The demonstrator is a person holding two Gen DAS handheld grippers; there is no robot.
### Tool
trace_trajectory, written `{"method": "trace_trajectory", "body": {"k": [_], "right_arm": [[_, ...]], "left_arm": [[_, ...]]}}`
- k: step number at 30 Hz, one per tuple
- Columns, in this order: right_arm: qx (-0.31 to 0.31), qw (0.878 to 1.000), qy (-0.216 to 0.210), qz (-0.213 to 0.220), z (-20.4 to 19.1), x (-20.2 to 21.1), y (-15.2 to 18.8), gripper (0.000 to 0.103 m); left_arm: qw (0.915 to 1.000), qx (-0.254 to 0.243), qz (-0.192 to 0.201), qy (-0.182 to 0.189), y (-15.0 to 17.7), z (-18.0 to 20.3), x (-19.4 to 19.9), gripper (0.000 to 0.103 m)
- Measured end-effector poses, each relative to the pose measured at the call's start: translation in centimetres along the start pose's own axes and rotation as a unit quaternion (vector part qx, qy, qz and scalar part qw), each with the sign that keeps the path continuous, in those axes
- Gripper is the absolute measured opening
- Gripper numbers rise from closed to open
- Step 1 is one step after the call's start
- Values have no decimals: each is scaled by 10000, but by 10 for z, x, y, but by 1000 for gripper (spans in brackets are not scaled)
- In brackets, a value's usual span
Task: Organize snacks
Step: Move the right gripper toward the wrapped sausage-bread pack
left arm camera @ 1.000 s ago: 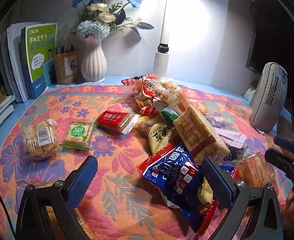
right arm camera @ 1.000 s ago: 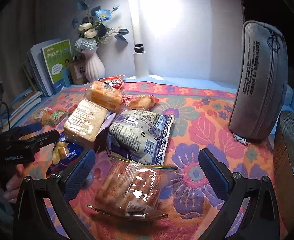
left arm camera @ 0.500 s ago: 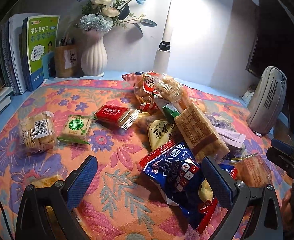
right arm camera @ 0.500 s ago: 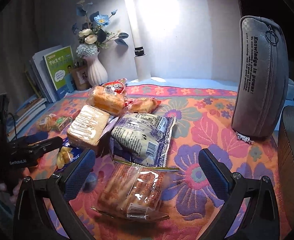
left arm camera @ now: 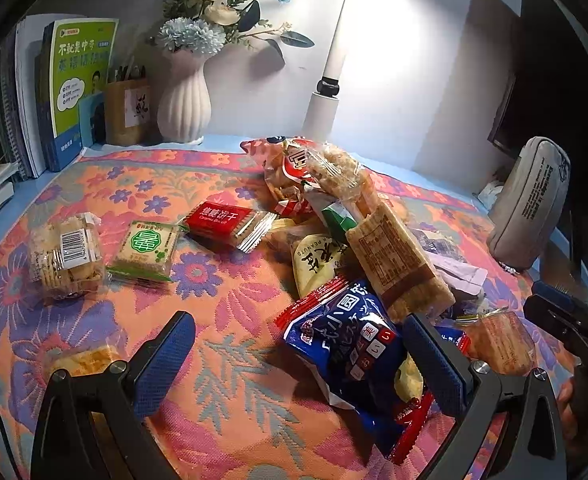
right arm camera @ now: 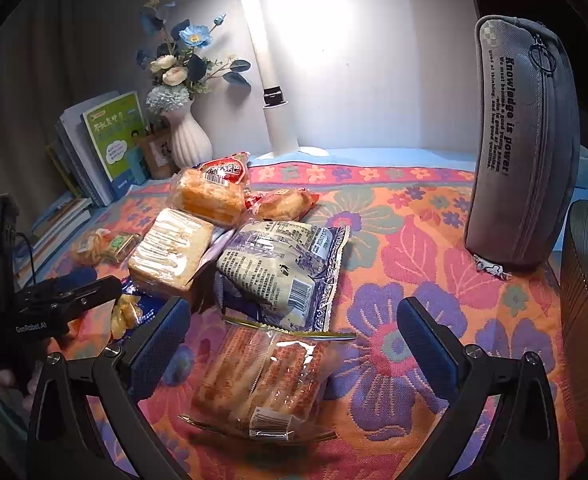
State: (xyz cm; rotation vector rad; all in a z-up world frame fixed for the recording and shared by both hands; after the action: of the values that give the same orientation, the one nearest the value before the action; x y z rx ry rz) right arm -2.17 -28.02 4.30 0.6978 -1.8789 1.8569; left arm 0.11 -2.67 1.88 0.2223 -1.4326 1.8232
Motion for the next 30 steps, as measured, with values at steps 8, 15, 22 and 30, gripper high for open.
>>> {"method": "trace_trajectory", "body": {"k": [8, 15, 22, 30], "right_arm": [[-49, 10000, -36, -46, 1, -1, 1, 103], [-109, 9999, -61, -70, 2, -2, 2, 103], [-105, 9999, -60, -77, 2, -3, 2, 103], [-129, 9998, -65, -99, 2, -3, 3, 103]], "left_arm": [[10000, 55, -34, 70, 0, -2, -1, 103], [9998, 123, -50, 121, 0, -4, -1, 103], [9996, 207, -57, 159, -1, -7, -2, 103], [9996, 253, -43, 135, -1, -8, -1, 103]]}}
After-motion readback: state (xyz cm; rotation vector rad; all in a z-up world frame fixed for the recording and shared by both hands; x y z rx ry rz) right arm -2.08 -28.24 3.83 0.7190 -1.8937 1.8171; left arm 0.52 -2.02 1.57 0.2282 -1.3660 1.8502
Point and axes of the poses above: each gripper's, at about its wrist camera, not at the fingertips, and x roughly against the way its jaws point, z to its right, y to its underside, the point moved 2 cm from there along -x, roughly the way its jaws point, and after that the axes turned 12 degrees about y, right-handed, at the moved point
